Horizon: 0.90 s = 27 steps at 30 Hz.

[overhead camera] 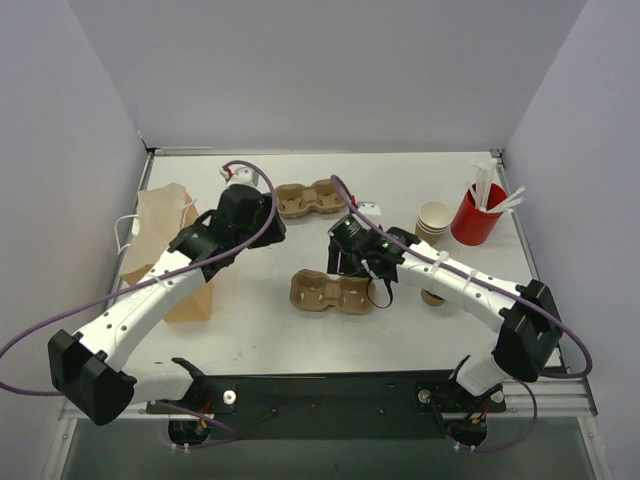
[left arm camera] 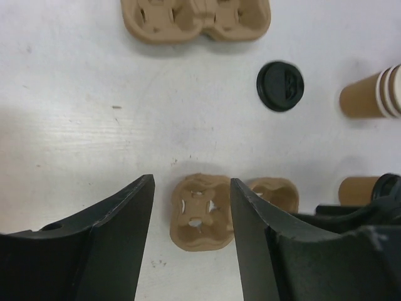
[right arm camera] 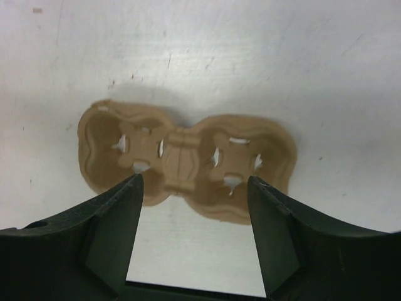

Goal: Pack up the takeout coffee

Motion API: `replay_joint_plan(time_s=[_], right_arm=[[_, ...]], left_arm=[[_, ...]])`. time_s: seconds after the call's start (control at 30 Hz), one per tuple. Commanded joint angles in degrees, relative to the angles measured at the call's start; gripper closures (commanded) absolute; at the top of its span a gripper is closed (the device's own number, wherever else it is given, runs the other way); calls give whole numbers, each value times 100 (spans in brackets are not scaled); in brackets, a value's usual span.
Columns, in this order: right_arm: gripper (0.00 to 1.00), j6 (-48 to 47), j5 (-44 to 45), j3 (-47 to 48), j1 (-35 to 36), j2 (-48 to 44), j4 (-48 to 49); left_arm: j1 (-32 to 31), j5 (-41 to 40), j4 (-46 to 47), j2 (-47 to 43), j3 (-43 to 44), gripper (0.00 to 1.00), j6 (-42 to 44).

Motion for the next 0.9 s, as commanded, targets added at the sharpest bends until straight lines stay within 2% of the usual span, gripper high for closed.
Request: replay_joint_plan(time_s=[0.0, 0.13, 0.43, 0.87], right_arm=[[38, 1089, 351, -324, 482, 75, -249], [38, 1212, 228, -281, 632, 514, -65], [39, 1160, 140, 89, 685, 1244, -29], [43, 817, -97, 361, 755, 1895, 24]], left_arm=[[420, -11, -564, -456, 681, 38, 415], [606, 42, -714, -623, 1077, 37, 600], [720, 112, -872, -860, 1367, 37, 662], [1027, -406, -1522, -958, 2378, 37, 961]])
